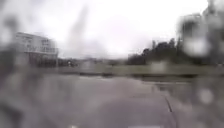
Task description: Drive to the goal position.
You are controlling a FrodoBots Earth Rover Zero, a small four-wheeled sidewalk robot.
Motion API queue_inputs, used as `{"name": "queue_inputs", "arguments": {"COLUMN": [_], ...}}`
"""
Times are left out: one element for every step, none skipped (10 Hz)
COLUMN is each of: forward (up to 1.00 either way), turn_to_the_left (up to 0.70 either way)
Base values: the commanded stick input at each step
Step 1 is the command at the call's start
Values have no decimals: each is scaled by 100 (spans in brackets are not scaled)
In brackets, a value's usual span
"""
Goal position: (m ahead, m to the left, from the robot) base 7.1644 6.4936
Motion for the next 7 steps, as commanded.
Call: {"name": "queue_inputs", "arguments": {"forward": [100,100,100,100,100,100,100], "turn_to_the_left": [40,40,40,40,40,40,40]}}
